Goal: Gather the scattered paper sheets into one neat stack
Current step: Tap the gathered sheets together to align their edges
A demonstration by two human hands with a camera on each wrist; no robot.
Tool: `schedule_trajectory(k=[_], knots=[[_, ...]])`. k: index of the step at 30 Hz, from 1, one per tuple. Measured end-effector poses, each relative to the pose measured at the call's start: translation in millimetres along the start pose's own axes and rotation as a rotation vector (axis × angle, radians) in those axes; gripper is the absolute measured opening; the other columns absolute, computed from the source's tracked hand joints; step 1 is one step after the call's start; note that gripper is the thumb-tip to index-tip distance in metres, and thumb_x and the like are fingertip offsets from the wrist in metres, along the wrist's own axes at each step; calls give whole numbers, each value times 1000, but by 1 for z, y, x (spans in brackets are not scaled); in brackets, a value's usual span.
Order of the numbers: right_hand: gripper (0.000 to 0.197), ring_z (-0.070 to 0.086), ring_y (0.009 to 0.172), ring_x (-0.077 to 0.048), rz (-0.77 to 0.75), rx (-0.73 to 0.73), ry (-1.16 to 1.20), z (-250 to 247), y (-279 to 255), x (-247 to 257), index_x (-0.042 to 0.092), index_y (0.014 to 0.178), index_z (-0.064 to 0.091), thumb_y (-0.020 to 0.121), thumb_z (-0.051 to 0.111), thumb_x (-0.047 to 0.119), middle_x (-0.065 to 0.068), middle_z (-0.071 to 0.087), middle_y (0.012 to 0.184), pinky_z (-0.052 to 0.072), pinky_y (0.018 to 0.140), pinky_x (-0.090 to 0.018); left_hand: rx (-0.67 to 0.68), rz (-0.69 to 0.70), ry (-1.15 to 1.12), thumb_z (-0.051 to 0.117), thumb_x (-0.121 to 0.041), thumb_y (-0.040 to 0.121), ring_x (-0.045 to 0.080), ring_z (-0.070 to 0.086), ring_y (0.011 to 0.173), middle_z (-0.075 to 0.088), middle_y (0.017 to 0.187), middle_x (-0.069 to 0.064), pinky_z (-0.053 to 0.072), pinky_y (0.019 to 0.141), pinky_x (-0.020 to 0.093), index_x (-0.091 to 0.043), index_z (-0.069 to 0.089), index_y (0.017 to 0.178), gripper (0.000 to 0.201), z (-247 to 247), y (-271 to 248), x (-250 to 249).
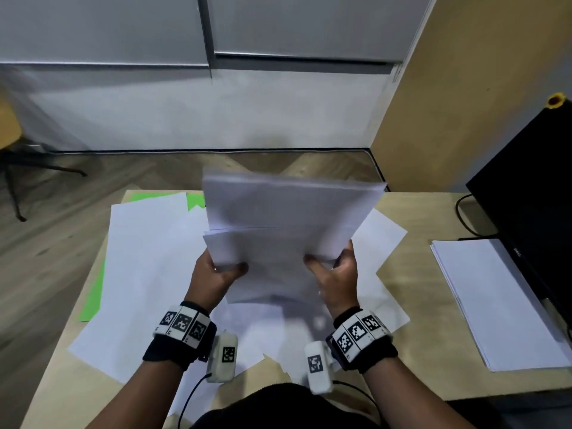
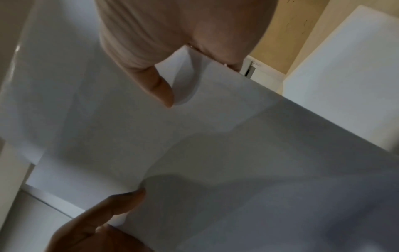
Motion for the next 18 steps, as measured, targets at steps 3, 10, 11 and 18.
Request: schedule_trajectory(k=[3, 10, 11, 18], knots=[[38, 57, 76, -17, -19, -14, 9, -3, 1, 5, 19, 93, 53, 63, 76, 19, -13, 63, 85, 48, 73, -35, -43, 80, 33, 76, -37, 53, 10, 65, 85, 71, 97, -4, 53, 72, 24, -30, 62, 100, 49, -8, 2, -13], [42, 70, 89, -18, 35, 28, -4, 4, 1, -7, 11, 107, 63, 67, 73, 17, -7, 73, 98, 53, 79, -28, 5, 50, 6, 76, -36, 55, 10, 69, 86, 74, 93, -6, 53, 74, 29, -20, 64, 101, 50, 7, 2, -11], [42, 70, 90, -17, 39, 26, 2, 5, 0, -7, 9, 108, 63, 68, 73, 18, -7, 73, 98, 52, 80, -27, -4, 43, -1, 75, -36, 55, 10, 69, 85, 75, 91, -6, 53, 75, 31, -19, 64, 100, 48, 9, 1, -11], [48, 68, 97, -21, -37, -58, 98, -7, 5, 12, 0, 117, 58, 72, 70, 11, -13, 71, 106, 54, 88, -27, -42, 98, -54, 71, -13, 68, 17, 67, 95, 73, 101, -1, 56, 84, 31, -23, 63, 106, 40, 13, 2, -35]])
Point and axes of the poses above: each hand's wrist, its own y-axis towards the middle knuckle, its own z-axis out of the palm, x = y × z, the point moved 10 cm from there along y, towards the middle knuckle
